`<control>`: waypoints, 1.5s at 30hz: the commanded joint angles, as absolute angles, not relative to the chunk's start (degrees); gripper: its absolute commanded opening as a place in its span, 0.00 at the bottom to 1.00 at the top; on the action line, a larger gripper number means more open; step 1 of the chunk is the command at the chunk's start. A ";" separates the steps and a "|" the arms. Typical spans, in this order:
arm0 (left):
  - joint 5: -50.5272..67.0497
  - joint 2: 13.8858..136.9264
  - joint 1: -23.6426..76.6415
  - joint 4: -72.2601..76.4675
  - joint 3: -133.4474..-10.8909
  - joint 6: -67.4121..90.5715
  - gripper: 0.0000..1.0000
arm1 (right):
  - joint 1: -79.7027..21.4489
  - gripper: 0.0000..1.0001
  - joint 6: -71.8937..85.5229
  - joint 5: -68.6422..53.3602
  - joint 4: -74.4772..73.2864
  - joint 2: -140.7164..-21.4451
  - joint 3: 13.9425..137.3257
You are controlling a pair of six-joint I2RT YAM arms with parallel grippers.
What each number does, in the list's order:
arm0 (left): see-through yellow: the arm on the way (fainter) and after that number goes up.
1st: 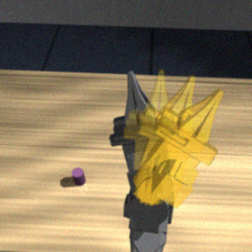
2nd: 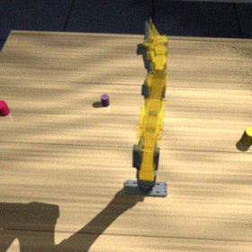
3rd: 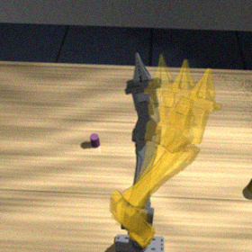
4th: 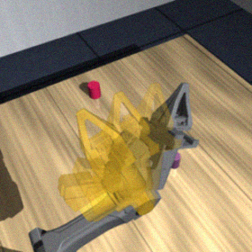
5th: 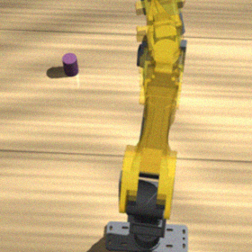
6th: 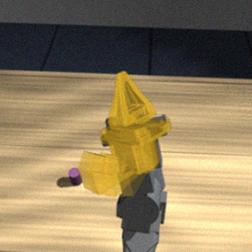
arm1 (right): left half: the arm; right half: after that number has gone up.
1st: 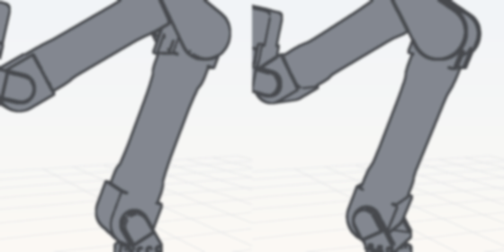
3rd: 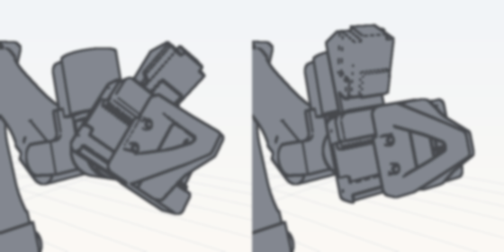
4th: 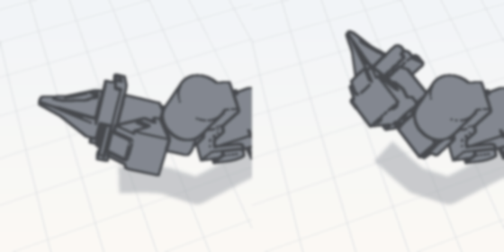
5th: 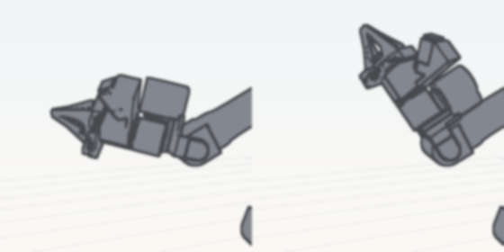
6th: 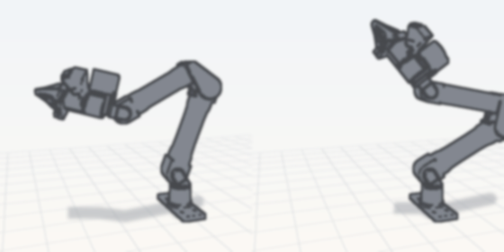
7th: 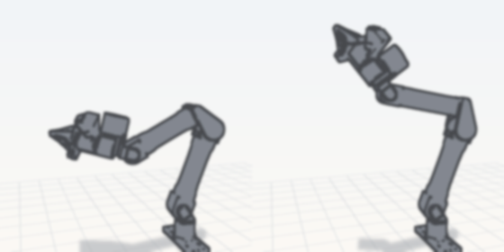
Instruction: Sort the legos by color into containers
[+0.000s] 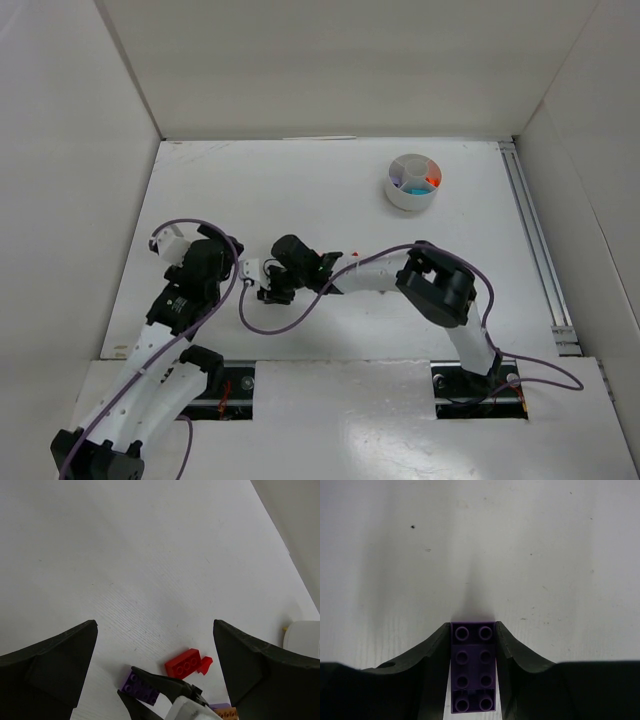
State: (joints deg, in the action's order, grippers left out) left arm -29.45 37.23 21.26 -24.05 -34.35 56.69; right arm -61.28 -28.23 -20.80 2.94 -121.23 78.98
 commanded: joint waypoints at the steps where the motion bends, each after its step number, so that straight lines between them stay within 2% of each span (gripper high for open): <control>1: -30.94 38.93 21.01 -23.38 -36.29 55.91 1.00 | -59.77 0.15 -33.04 -29.34 3.60 -114.71 79.54; 5: -27.27 42.44 21.01 -18.65 -37.62 52.04 1.00 | -53.89 0.15 -35.06 -36.18 7.63 -108.47 75.86; 10: -21.10 45.43 21.01 -9.24 -35.69 44.58 1.00 | -36.62 0.15 -36.74 -45.87 12.74 -105.47 74.18; 13: -19.78 47.01 21.01 -4.93 -35.16 42.72 1.00 | -27.12 0.15 -35.43 -46.41 12.74 -107.48 77.16; 20: -18.28 52.38 21.01 -2.02 -37.35 38.67 1.00 | -15.93 0.16 -34.81 -37.01 12.74 -112.32 84.10; 26: -17.05 58.18 21.01 0.00 -38.41 38.67 1.00 | -12.57 0.18 -34.28 -31.57 12.74 -115.48 88.68; 33: -13.20 63.11 21.01 3.16 -40.07 37.89 1.00 | -10.99 0.23 -34.80 -26.89 12.74 -115.49 87.63; 39: -12.48 64.86 21.01 3.87 -40.08 37.88 1.00 | -9.93 0.23 -35.33 -26.19 13.70 -114.44 84.30; 45: -10.11 66.01 21.01 3.87 -40.08 37.88 1.00 | -9.93 0.31 -34.80 -27.60 15.47 -113.91 82.44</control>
